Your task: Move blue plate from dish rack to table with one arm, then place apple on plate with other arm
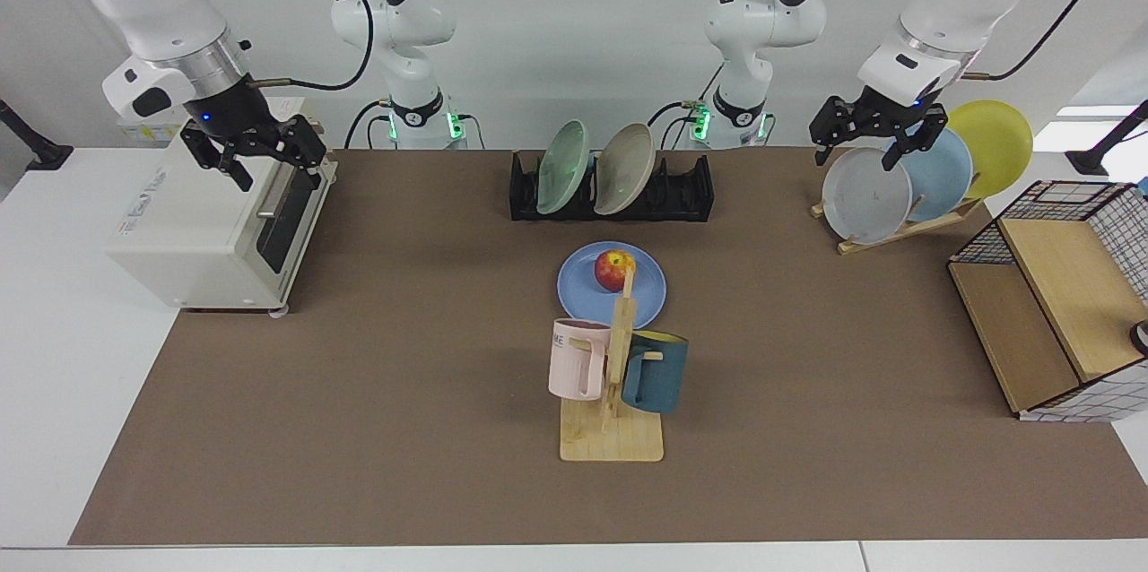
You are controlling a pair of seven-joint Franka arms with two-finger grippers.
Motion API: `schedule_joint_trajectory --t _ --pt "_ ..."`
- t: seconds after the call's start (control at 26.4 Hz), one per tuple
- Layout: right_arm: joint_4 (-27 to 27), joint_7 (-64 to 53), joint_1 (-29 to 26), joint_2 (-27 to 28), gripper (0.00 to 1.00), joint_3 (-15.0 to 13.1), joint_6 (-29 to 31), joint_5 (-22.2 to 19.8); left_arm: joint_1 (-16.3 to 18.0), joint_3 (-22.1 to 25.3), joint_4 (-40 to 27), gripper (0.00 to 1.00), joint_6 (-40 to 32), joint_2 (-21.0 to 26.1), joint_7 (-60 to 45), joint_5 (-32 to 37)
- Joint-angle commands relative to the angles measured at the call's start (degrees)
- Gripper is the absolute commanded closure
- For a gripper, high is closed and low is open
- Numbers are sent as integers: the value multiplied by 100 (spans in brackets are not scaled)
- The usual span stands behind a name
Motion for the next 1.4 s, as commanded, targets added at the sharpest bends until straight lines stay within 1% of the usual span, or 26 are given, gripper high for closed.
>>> schedule_joint_trajectory --t 0.0,0.15,0.42,0.49,0.57,0.68,0.83,0.91,1.02,1.17,1.25,1.36 --pt "-317 184 282 -243 0 74 23 -100 10 -1 70 0 -114 -20 -65 73" --pt "-624 448 335 -419 0 74 154 -118 10 -1 70 0 -114 -20 -65 73" --pt "-1108 493 309 -753 0 91 400 -179 10 -1 70 0 -114 -20 -65 73" --pt "-1187 388 274 -823 0 100 454 -311 10 -1 70 0 -114 -20 -65 73" --pt "-1318 387 248 -876 0 91 506 -347 10 -1 70 0 -114 -20 -56 73" --pt "-1600 458 265 -1043 0 91 813 -390 10 -1 70 0 -114 -20 -65 73" --pt "-1828 449 292 -1201 0 91 875 -671 10 -1 70 0 -114 -20 -65 73" --pt "-1934 440 274 -1280 0 100 911 -698 10 -1 70 0 -114 -20 -65 73" --pt "-1952 405 221 -1307 0 109 893 -654 10 -1 70 0 -114 -20 -65 73" --pt "-1891 168 2 -1272 0 161 849 -602 10 -1 70 0 -114 -20 -64 73" --pt "-1785 220 10 -1176 0 214 858 -593 10 -1 70 0 -114 -20 -65 73" --pt "-1417 238 -7 -912 0 337 788 -558 10 -1 70 0 -114 -20 -65 73"
